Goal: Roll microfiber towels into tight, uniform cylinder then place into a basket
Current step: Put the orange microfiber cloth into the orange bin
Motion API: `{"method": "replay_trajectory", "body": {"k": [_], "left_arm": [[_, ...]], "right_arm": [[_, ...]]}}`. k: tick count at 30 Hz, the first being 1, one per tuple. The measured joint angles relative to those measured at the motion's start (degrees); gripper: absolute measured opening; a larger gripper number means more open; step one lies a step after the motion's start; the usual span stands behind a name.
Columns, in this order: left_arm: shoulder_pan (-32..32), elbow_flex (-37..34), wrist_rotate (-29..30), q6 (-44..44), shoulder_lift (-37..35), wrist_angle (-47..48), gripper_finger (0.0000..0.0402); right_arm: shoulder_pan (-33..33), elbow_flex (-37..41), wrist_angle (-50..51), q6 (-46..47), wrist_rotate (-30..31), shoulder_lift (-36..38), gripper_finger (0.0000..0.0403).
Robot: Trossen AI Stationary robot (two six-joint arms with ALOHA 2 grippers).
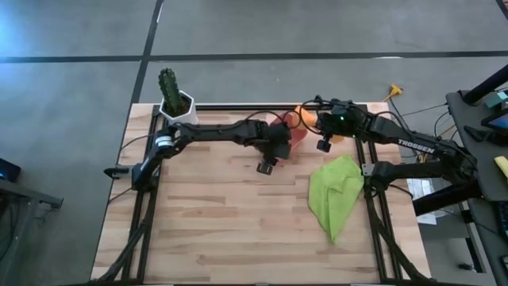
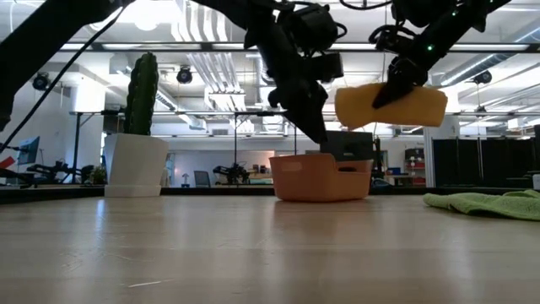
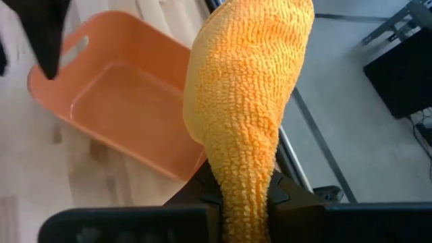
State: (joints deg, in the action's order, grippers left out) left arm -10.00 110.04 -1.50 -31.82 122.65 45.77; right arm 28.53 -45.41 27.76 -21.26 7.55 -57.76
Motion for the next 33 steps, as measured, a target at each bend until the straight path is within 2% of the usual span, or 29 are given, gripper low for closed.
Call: {"method": "replay_trajectory", "body": {"k": [3,12,15,26,30,33], "left_arm": [[0.1,0.0,-1.9,3.3,0.0,-0.3,0.0149],[0.0,-1.2,-1.5,10.4,0.0,-2.9,0.0149],[0.0,-2.6,0.9,10.5,0.0,-5.8,0.0149],[0.0,-8.6,0.7,12.0,0.1,-11.0,0.0146],[0.0,-10.1,0.8,10.9,0.1,-11.1,0.012],[0.4,-11.1,1.0,7.6,0.1,-10.8,0.0078]], "right_arm": [[0.0,0.5,-0.1,0.3,0.0,0.0,0.0022],[0.0,0.7,-0.2,2.0,0.0,0.0,0.0022],[0.0,0.7,-0.2,2.2,0.0,0.0,0.0022],[-0.1,0.7,0.4,4.8,-0.3,0.0,0.0023],[-0.2,0.7,0.5,4.8,-0.6,0.0,0.0023],[-0.2,0.7,1.0,4.8,-0.7,0.0,0.0023]]}}
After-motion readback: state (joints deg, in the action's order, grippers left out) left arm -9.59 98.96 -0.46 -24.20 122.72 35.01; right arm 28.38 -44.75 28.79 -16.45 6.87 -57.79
